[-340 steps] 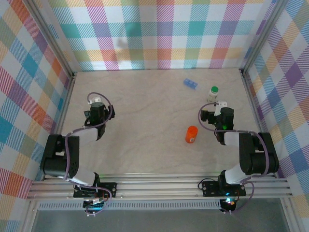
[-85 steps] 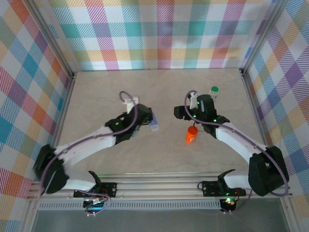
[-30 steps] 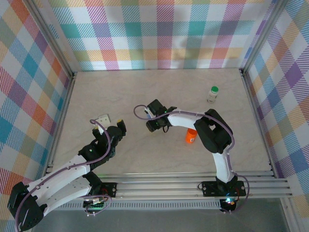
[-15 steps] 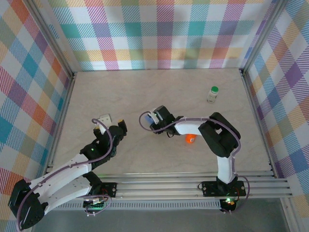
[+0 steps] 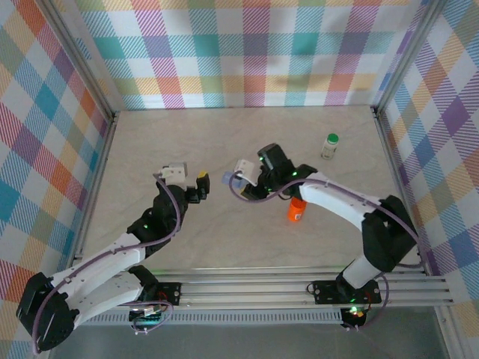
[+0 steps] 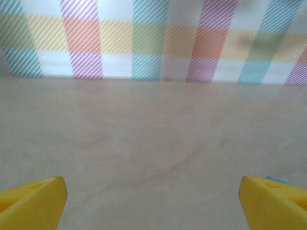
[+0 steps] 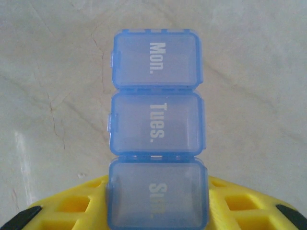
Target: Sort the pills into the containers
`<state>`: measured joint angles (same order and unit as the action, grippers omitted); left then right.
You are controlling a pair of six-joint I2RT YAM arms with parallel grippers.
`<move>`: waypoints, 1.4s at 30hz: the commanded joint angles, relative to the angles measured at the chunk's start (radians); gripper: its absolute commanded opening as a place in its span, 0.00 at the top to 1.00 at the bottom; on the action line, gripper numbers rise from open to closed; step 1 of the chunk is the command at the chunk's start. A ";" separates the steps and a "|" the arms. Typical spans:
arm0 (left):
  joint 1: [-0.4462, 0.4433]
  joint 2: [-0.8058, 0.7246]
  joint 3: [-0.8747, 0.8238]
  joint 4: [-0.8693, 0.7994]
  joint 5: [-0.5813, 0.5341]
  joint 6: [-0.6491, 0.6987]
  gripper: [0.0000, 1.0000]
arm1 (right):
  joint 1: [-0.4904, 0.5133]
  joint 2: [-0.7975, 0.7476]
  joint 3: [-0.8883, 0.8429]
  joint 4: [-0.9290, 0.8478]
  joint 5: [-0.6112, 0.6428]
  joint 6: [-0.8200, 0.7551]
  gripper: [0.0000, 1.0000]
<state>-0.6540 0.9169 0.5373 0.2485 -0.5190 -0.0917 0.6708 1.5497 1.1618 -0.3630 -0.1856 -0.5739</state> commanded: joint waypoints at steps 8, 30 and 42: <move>0.138 0.248 0.332 0.060 0.987 0.685 0.12 | -0.148 -0.169 0.123 -0.292 -0.022 -0.515 0.99; 0.115 0.486 0.550 -0.308 1.172 1.013 0.17 | -0.141 -0.216 0.164 -0.374 -0.069 -0.513 0.98; 0.088 0.492 0.568 -0.302 1.233 1.024 0.24 | -0.140 -0.208 0.175 -0.394 -0.090 -0.511 0.98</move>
<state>-0.5617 1.4059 1.0889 -0.0490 0.6724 0.9085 0.5247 1.3510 1.3052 -0.7284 -0.2245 -1.0851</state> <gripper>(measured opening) 0.759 0.398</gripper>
